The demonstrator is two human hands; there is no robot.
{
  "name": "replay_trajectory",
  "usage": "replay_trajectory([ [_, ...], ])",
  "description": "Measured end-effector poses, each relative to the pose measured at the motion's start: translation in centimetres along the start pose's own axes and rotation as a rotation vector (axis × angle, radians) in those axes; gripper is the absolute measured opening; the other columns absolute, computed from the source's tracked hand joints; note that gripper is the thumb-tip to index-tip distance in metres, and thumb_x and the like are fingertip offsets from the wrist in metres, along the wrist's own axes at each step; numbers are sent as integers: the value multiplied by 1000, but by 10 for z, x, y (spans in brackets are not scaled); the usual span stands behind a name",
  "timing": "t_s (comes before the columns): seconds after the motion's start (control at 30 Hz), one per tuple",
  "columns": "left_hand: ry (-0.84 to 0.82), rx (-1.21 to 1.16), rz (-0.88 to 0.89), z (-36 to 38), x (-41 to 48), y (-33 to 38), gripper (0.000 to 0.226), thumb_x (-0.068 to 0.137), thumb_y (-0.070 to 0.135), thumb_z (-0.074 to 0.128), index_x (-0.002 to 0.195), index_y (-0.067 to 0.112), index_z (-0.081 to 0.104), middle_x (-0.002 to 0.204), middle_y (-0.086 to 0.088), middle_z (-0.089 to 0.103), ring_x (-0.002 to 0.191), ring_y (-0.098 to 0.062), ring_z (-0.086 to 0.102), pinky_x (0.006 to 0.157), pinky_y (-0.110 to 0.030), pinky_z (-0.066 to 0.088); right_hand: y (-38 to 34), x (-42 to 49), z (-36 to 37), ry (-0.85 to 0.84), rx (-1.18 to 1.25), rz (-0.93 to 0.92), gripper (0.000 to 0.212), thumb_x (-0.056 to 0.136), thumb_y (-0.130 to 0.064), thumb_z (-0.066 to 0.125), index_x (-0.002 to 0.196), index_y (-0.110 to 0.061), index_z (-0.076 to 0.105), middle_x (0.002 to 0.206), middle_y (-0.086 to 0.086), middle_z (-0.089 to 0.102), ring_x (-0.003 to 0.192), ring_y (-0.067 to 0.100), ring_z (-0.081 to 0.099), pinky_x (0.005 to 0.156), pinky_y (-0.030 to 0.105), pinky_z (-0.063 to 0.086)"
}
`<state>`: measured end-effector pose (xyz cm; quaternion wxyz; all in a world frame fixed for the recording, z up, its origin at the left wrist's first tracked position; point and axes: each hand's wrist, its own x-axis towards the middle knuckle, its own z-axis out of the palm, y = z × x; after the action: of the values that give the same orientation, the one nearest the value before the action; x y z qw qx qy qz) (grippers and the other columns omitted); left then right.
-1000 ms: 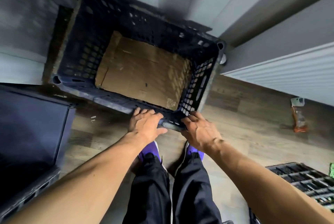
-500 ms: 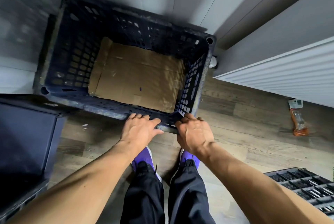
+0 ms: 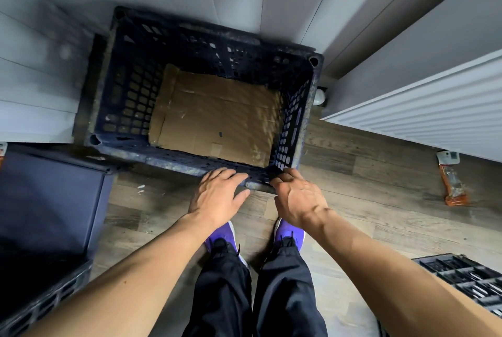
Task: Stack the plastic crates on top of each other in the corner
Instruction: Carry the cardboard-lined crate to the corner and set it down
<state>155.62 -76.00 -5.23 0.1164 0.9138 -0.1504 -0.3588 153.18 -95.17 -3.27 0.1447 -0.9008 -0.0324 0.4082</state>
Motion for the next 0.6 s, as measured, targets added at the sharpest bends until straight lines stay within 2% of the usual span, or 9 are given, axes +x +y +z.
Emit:
replay_trajectory([
  [0.2, -68, -112, -57, -27, -52, 30, 50, 98, 46, 46, 146, 31, 42, 142, 8, 46, 132, -15, 36, 108, -33, 35, -1, -35, -35, -26, 26, 14, 34, 90, -19, 44, 123, -17, 55, 124, 6, 56, 122, 29, 41, 94, 37, 46],
  [0.33, -90, -194, -117, -39, -89, 62, 47, 98, 44, 46, 144, 34, 42, 140, 7, 49, 131, -18, 42, 107, -32, 36, 13, -71, -53, -79, 51, 80, 38, 91, -21, 45, 128, -20, 55, 128, 7, 56, 124, 29, 42, 98, 39, 47],
  [0.47, -92, -241, -74, -40, -122, 85, 45, 98, 40, 48, 142, 34, 45, 137, 9, 50, 127, -14, 47, 105, -28, 39, 28, -108, -64, -87, 82, 128, 38, 92, -24, 46, 128, -20, 56, 132, 9, 55, 125, 30, 43, 101, 39, 44],
  [0.6, -94, -220, 7, -36, -139, 103, 46, 98, 42, 48, 144, 34, 43, 139, 16, 46, 129, -9, 43, 104, -23, 34, 37, -137, -63, -5, 161, 182, 42, 93, -26, 46, 135, -23, 52, 134, 9, 53, 127, 30, 42, 103, 37, 42],
])
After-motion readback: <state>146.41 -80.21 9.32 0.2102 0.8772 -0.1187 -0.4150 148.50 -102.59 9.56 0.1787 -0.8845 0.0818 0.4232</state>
